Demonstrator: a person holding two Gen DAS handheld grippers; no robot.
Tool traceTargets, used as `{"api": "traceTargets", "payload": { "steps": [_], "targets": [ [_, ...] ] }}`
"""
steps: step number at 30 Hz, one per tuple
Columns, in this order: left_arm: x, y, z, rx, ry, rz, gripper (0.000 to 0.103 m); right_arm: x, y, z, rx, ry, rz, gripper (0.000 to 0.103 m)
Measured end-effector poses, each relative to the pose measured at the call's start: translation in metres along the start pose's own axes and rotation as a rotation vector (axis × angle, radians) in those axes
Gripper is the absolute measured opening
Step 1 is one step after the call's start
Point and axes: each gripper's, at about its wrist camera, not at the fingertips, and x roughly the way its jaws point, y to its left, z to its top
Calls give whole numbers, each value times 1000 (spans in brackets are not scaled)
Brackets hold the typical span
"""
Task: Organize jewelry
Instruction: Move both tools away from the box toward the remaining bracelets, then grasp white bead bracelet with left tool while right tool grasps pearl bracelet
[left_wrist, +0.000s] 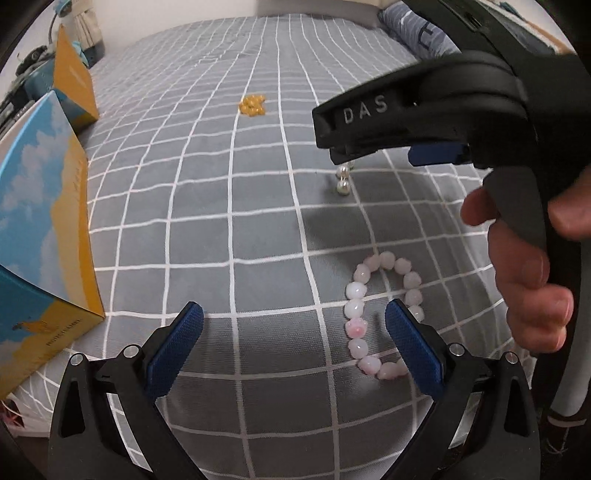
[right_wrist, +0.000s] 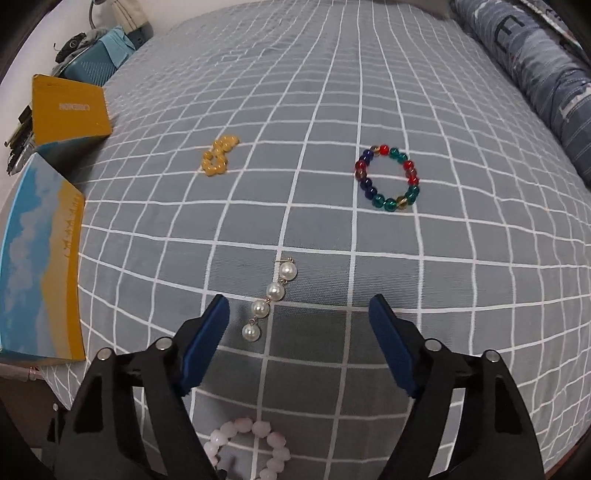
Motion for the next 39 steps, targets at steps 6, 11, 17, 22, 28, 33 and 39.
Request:
{"api": "traceTargets", "payload": {
  "steps": [6,11,17,22,28,33,39],
  "targets": [
    [12,-2,-7,-5,18,56,84,17,-2,3,2,27,-24,60],
    [12,-2,-10,-22,19,55,68,20,-7,1,12,23,-44,47],
    [8,-6,-10,-20,21,44,43,18,-13,-1,23,22,-64,27],
    [5,-7,-10,-15,28,54,16,12,-21,-6,40,25,-74,13],
    [5,-1,-8,-11,25,49,12,1,-27,-15,51,21,-89,11],
    [2,0,-7,-10,20,51,12,-2,-23,-14,61,17,-94,11],
    [-1,3,-3,-8,29,50,12,-11,-25,-16,79,2,-94,11]
  ]
}}
